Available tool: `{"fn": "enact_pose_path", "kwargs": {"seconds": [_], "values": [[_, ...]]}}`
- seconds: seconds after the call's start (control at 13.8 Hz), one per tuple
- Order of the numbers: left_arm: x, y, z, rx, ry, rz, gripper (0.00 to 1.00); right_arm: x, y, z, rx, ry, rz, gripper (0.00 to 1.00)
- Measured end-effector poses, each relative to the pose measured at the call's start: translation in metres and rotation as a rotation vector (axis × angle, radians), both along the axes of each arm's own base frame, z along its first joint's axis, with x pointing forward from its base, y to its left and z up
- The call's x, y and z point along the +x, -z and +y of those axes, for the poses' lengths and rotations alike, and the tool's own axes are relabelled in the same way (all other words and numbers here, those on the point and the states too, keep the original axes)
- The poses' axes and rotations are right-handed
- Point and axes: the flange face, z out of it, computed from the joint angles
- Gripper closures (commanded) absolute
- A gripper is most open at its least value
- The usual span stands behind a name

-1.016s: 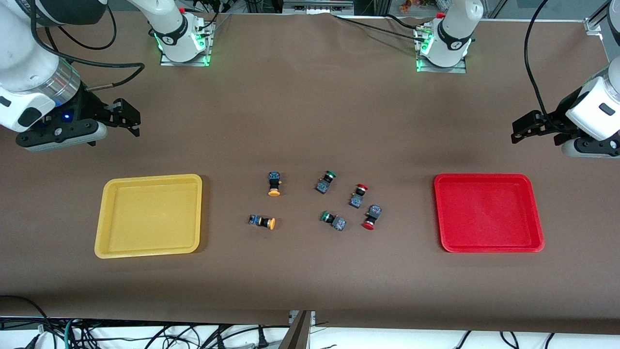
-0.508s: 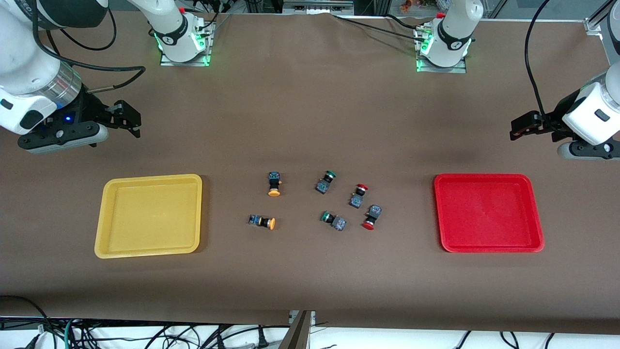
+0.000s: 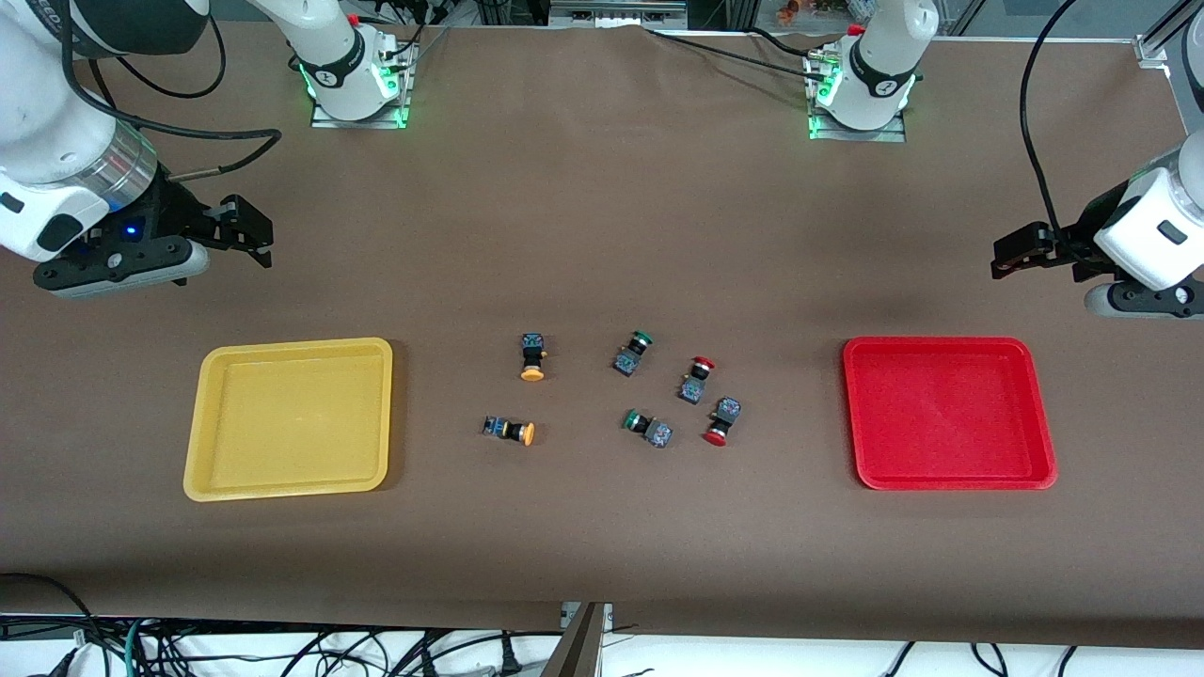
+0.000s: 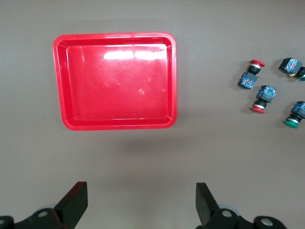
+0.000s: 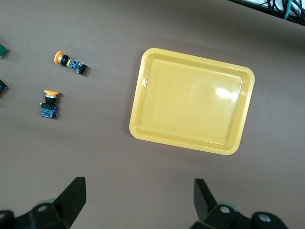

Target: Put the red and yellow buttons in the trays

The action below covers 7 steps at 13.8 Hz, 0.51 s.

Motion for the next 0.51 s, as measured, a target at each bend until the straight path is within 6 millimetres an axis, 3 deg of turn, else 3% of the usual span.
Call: {"fn": "enact_pose_path", "kwargs": {"seconds": [0.22, 0.51], "values": [[0.005, 0.014, -0.011, -0.003, 0.019, 0.024, 0.0, 0.0, 0.0, 0.0, 0.0, 0.001, 0.0, 0.0], [0.02, 0.045, -0.056, -0.007, 0.089, 0.039, 0.0, 0.0, 0.0, -0.001, 0.0, 0.001, 0.0, 0.0]]}}
